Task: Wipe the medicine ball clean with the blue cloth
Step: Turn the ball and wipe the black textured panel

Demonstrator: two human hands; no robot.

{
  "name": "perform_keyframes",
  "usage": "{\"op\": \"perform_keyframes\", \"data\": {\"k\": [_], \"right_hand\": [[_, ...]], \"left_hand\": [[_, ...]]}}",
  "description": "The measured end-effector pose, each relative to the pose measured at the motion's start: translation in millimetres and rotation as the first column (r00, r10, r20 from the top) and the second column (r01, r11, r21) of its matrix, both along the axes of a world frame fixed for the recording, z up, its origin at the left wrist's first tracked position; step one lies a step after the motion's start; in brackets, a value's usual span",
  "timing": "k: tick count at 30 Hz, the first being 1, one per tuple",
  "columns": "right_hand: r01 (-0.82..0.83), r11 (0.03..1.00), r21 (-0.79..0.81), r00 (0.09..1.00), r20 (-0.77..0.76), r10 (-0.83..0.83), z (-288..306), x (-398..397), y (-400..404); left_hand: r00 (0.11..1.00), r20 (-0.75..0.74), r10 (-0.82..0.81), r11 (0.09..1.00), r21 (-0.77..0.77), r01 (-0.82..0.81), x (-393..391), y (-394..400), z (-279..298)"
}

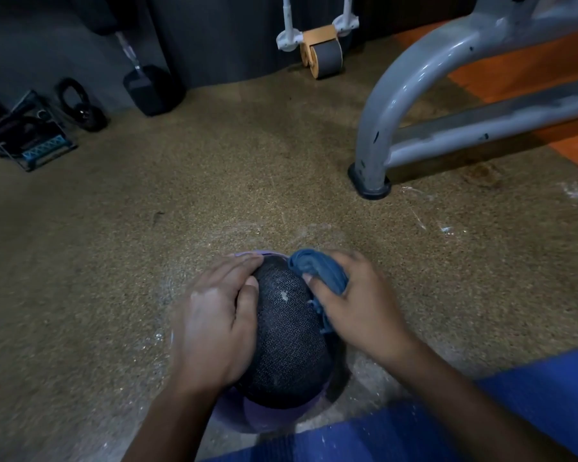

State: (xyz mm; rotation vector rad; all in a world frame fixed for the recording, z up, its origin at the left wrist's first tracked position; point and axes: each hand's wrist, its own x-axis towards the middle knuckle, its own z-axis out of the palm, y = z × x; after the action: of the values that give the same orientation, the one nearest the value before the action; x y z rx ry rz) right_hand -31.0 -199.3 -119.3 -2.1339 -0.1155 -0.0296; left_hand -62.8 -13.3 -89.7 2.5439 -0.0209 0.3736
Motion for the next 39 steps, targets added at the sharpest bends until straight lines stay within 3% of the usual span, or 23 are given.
{"op": "perform_keyframes", "data": {"k": [4,7,13,18,22,26,29,31,34,36,39], "right_hand": [[-0.129,0.972,-0.198,0.981,0.117,0.154,28,-47,12],[-0.136,0.961,-0.242,0.971,0.158,0.177,29,-44,15],[-0.018,1.000,-0.005,0.999,-0.029,0.018,-7,7,-1],[-0.017,0.997,0.076,0.999,-0.036,0.020,-12,7,-2],[0.042,0.994,0.097,0.998,-0.053,-0.037,-5,-5,0],[0.008,0.992,-0.128,0.992,0.124,0.008,12,-54,5],[-0.044,0.979,-0.197,0.951,0.291,0.101,17,-67,12],[-0.072,0.976,-0.207,0.963,0.242,0.122,16,-49,10],[0.024,0.999,0.027,0.999,-0.040,-0.023,-1,-6,-5],[0.113,0.983,0.147,0.974,-0.213,-0.080,-17,3,-18],[0.124,0.986,0.109,0.982,-0.155,-0.106,-14,-30,-17]], "left_hand": [[0.999,-0.006,-0.038,0.999,0.010,0.038,0,1,-2],[0.998,0.000,-0.065,0.998,-0.004,0.065,-2,6,-3],[0.998,0.026,-0.065,0.998,0.003,0.065,-1,0,-2],[0.986,0.041,0.164,0.986,-0.045,-0.163,-7,-4,-8],[0.984,0.002,0.177,0.983,-0.041,-0.176,-5,-8,-7],[0.986,0.005,0.167,0.986,-0.014,-0.167,-4,-10,-4],[0.991,0.004,0.131,0.991,-0.033,-0.130,-5,-9,-4],[0.993,-0.004,0.119,0.991,-0.052,-0.119,-5,-7,-5],[0.993,-0.004,0.115,0.992,-0.053,-0.115,-3,-6,-6],[0.993,0.010,0.120,0.991,-0.053,-0.119,-5,-7,-6],[0.993,0.025,0.112,0.990,-0.090,-0.109,-8,-4,-8]]}}
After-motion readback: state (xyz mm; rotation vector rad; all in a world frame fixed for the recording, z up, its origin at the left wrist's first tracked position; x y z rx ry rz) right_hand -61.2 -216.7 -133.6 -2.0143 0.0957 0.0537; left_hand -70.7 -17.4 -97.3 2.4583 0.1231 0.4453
